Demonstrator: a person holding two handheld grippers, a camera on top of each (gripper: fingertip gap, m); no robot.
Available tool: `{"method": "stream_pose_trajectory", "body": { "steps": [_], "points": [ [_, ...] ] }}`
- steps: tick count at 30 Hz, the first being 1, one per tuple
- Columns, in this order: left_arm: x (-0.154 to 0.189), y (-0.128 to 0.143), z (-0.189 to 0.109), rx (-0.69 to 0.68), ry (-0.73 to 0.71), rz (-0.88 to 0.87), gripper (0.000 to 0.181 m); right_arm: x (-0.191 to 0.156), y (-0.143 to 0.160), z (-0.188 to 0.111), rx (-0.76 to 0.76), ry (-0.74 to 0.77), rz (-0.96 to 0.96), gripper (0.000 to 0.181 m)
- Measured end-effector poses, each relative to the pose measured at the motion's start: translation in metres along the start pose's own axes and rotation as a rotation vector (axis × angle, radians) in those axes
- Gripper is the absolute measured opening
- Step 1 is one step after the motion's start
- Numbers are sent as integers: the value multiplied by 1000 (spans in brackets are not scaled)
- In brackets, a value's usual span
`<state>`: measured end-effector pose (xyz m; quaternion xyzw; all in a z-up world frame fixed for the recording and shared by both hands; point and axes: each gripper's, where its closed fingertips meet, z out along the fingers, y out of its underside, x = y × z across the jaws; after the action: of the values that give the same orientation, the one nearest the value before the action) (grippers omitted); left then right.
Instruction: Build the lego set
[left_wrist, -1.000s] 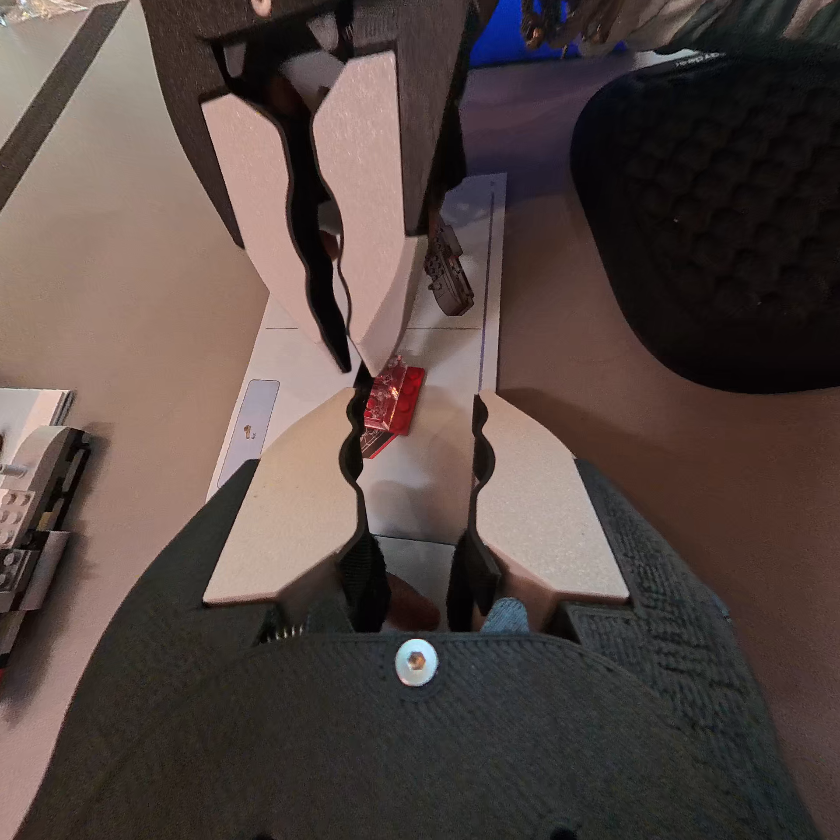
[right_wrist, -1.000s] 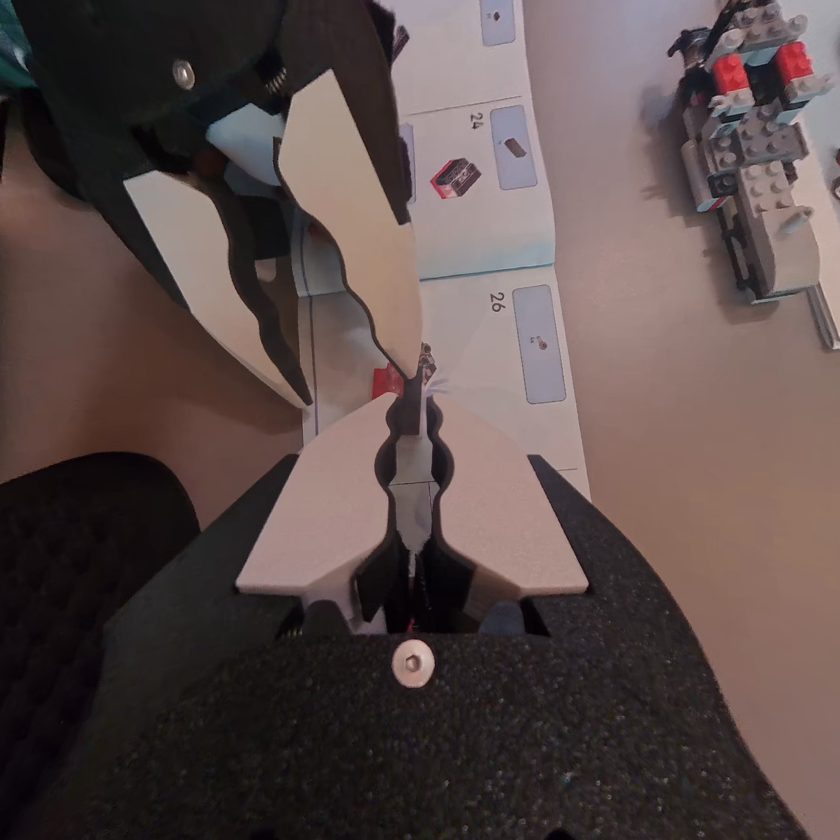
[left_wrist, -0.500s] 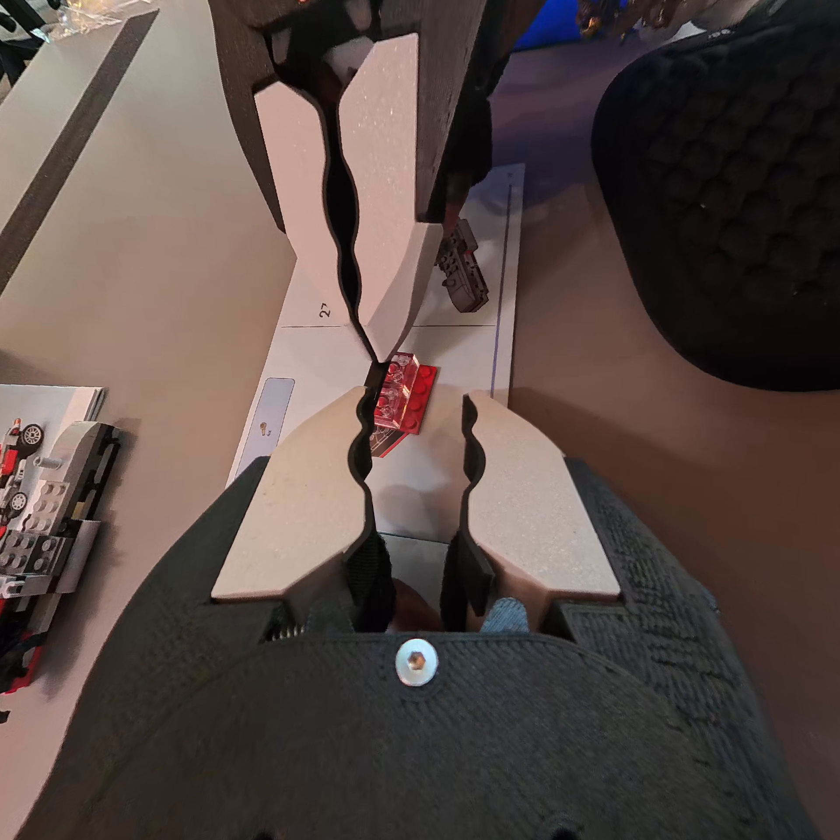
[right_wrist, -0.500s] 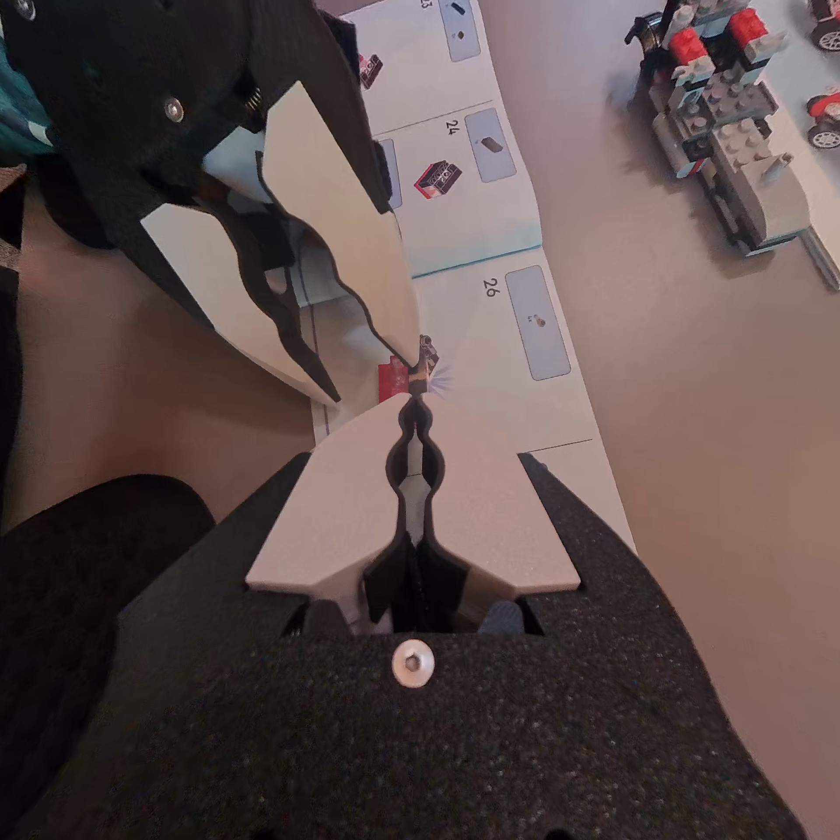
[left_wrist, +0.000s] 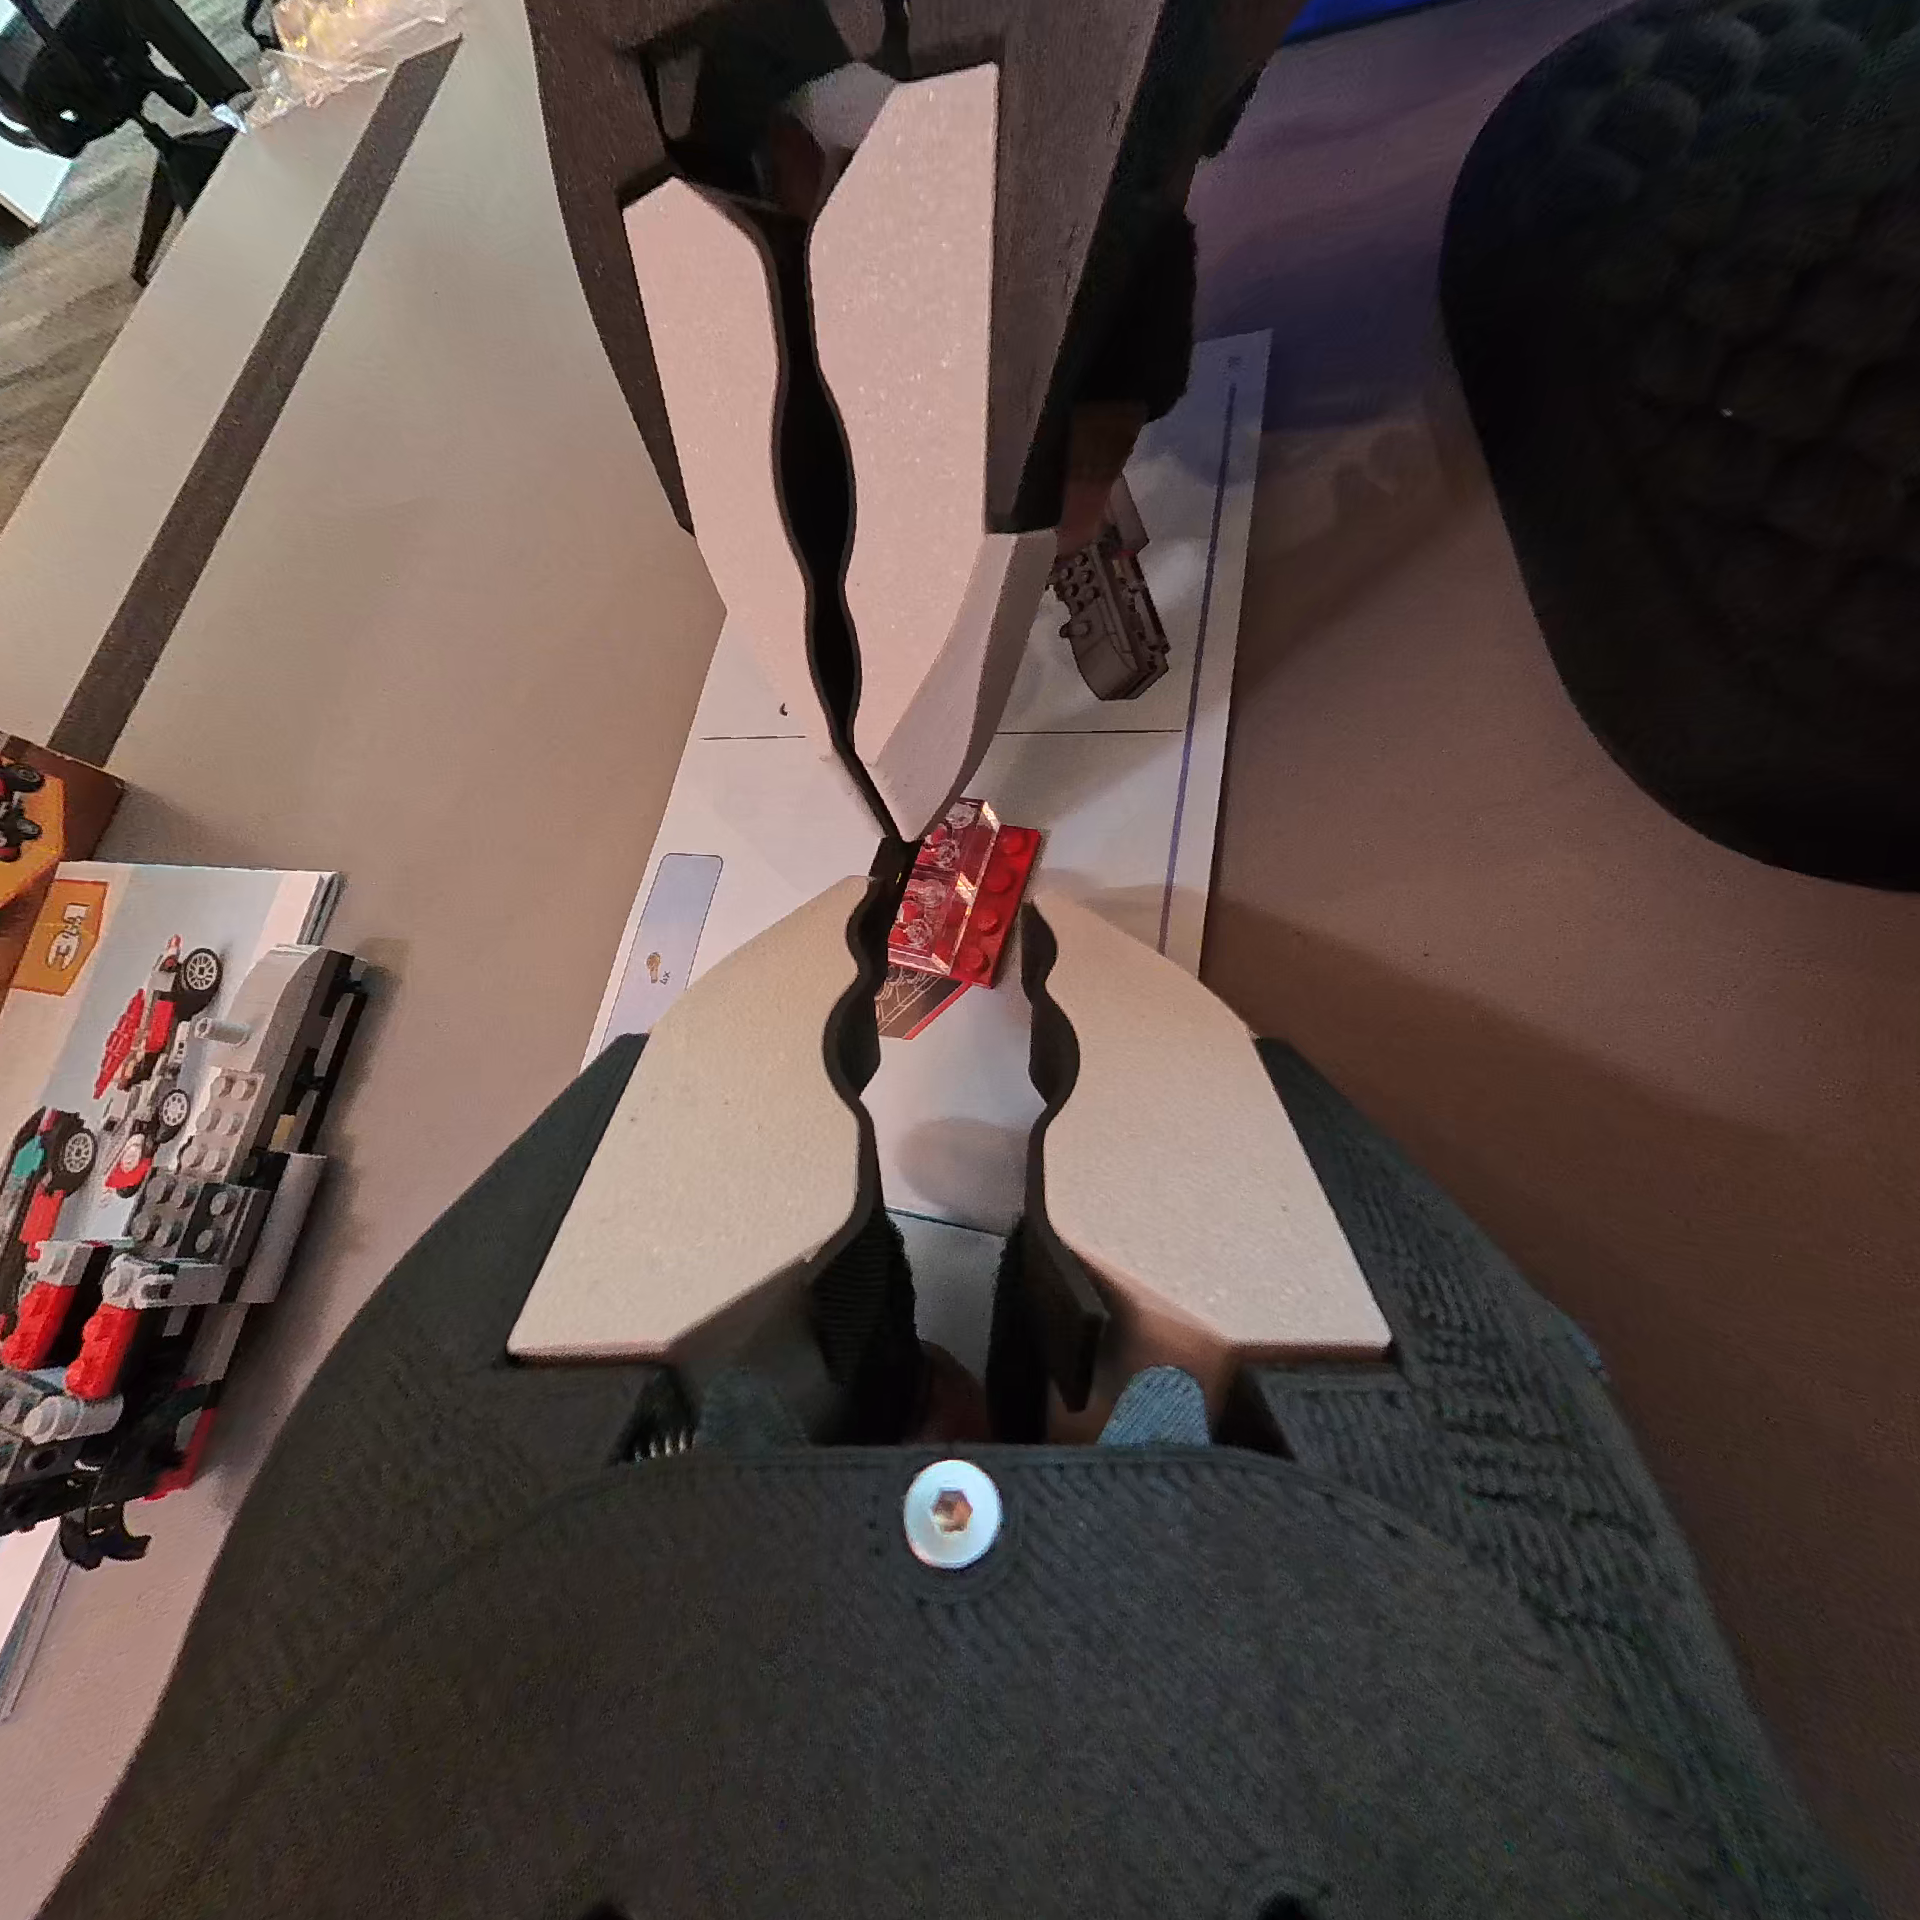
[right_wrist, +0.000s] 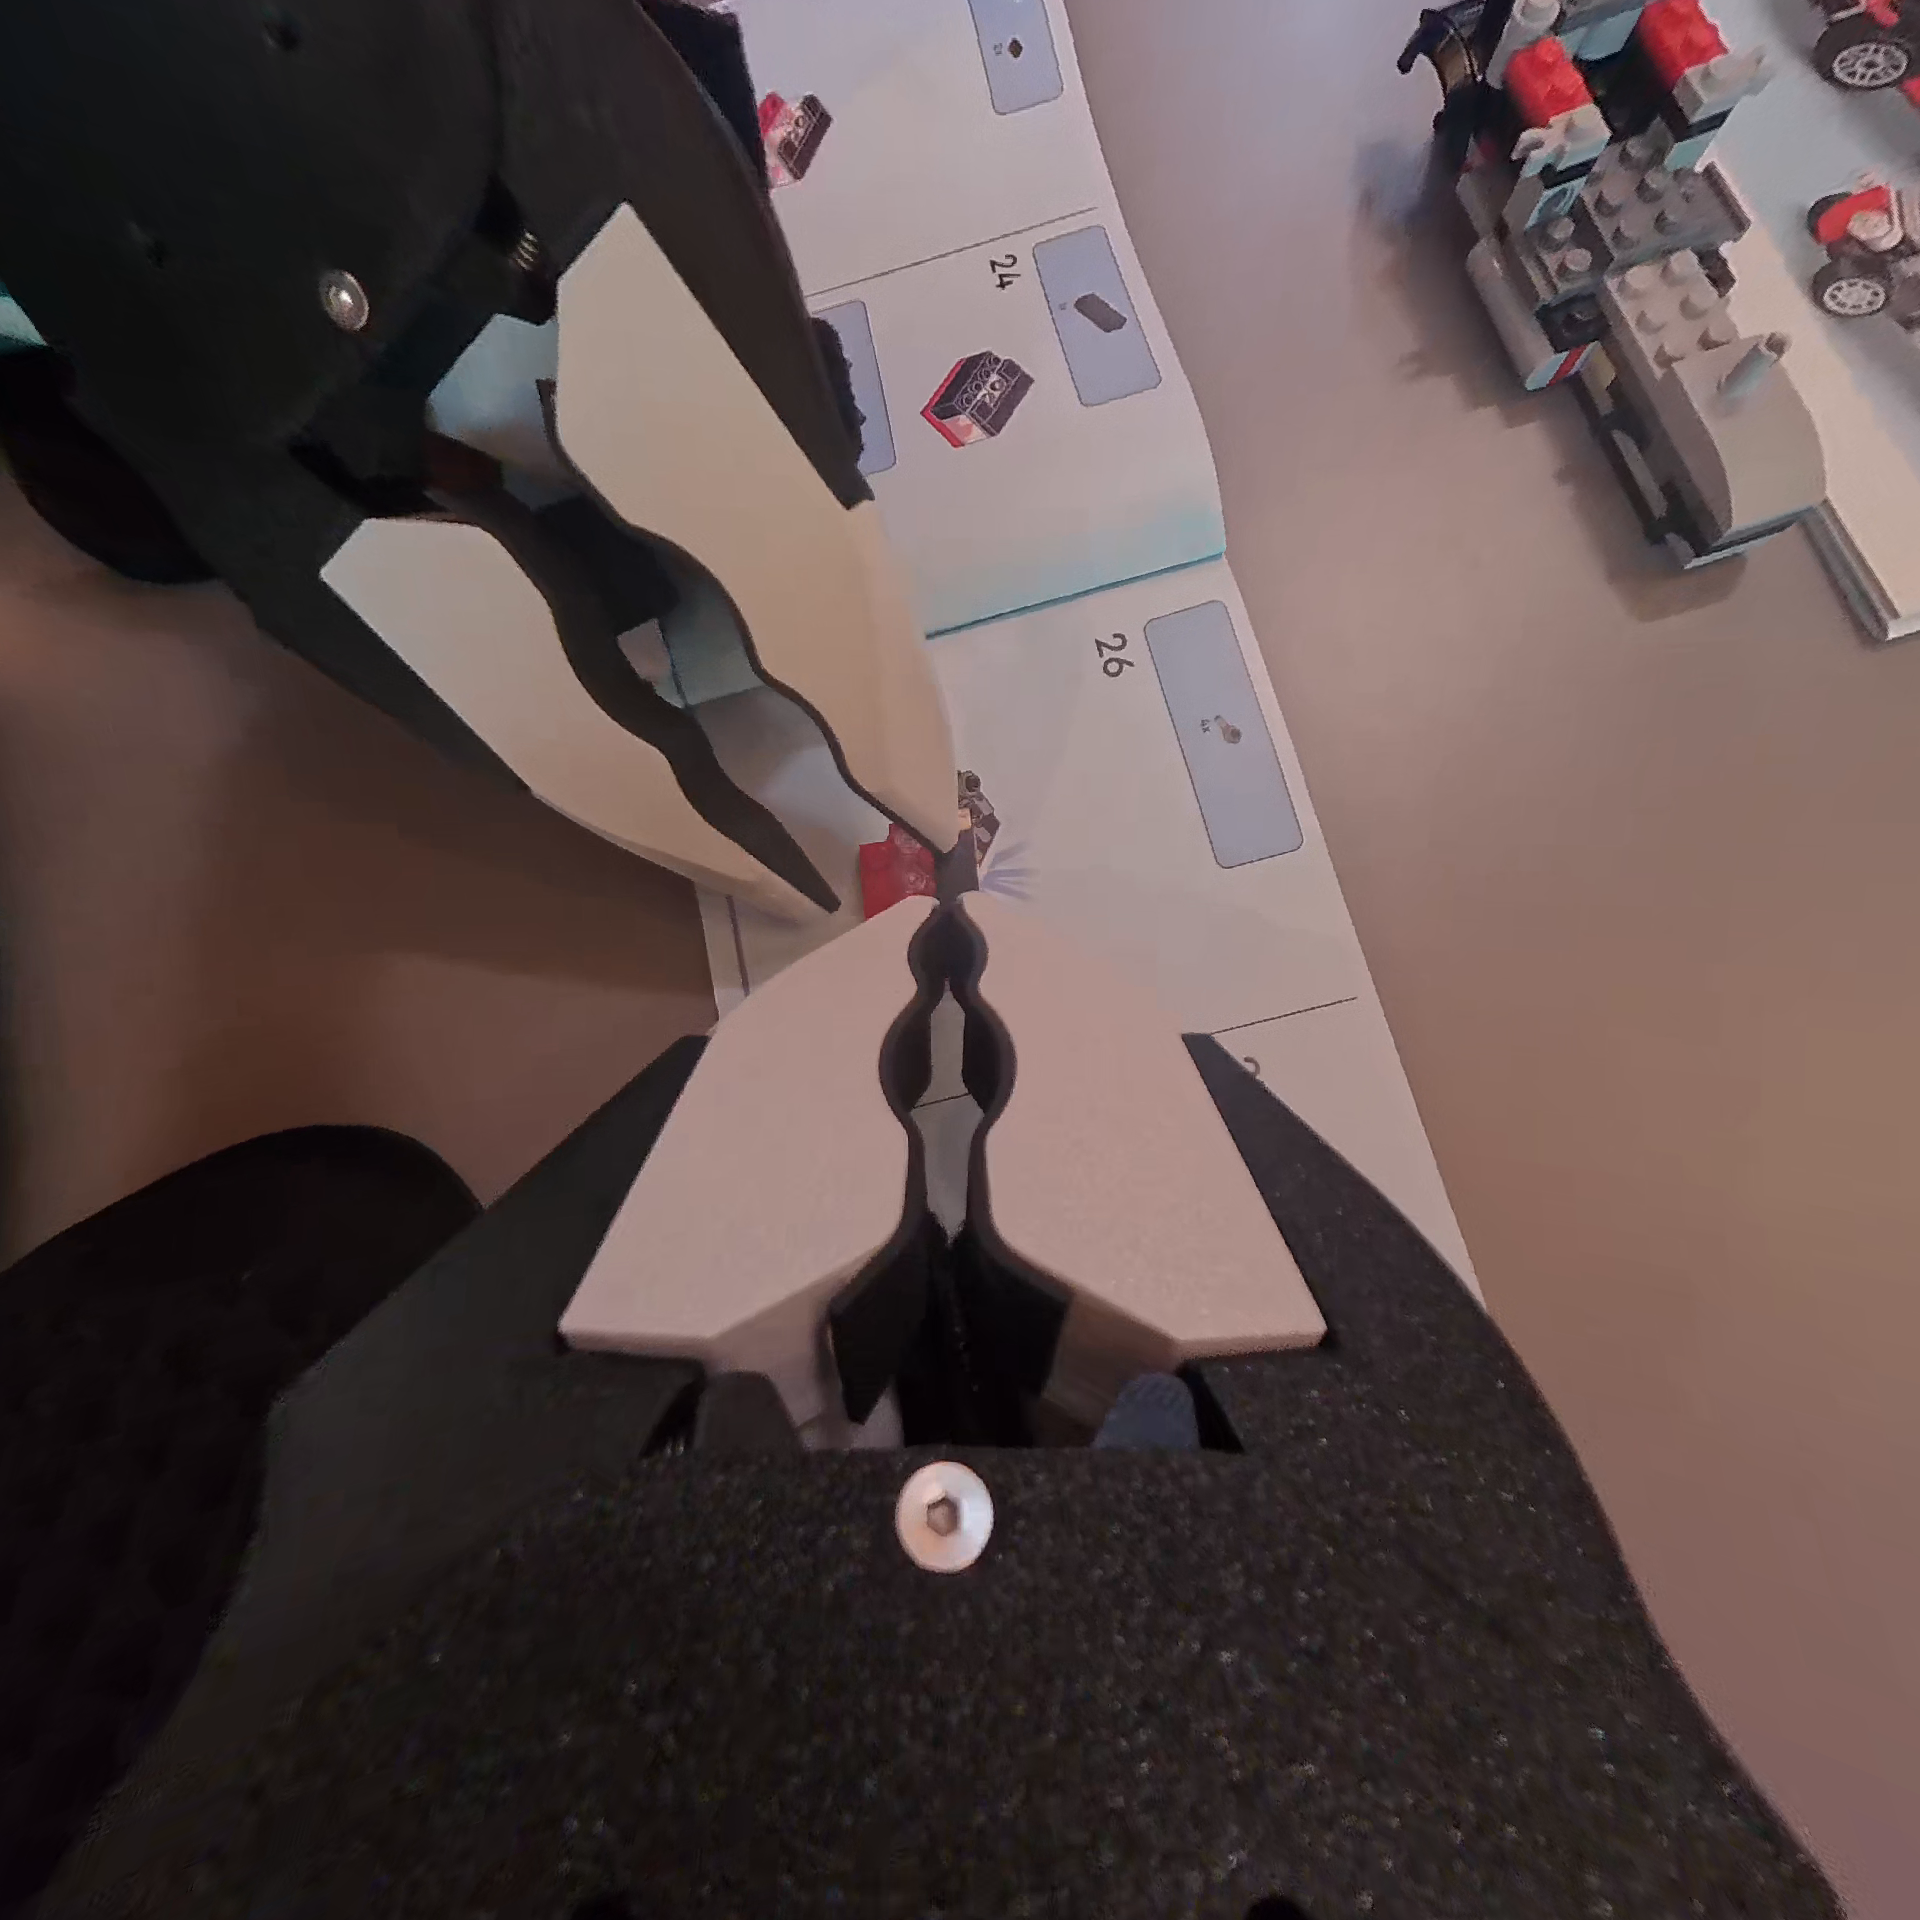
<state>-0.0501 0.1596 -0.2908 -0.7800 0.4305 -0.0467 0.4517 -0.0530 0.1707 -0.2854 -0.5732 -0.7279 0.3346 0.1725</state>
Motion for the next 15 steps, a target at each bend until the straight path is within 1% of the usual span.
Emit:
{"method": "stream_pose_trajectory", "body": {
  "steps": [8,9,10,11,13,15],
  "points": [
    [-2,2,1,-29,-59,58,21,0,1,2,-88,36,19,0],
    [-1,2,1,-34,-56,73,12,-1,3,2,-110,37,10,0],
    [2,3,1,-39,-50,80,14,-10,1,7,-111,-12,5,0],
    [3,3,1,-38,-56,81,12,-11,5,9,-150,-2,-5,2],
    [3,2,0,-34,-54,98,10,-13,1,5,-147,14,-37,0],
    [7,1,-1,-41,-13,56,17,-14,1,4,-157,48,-57,0]
  ]
}}
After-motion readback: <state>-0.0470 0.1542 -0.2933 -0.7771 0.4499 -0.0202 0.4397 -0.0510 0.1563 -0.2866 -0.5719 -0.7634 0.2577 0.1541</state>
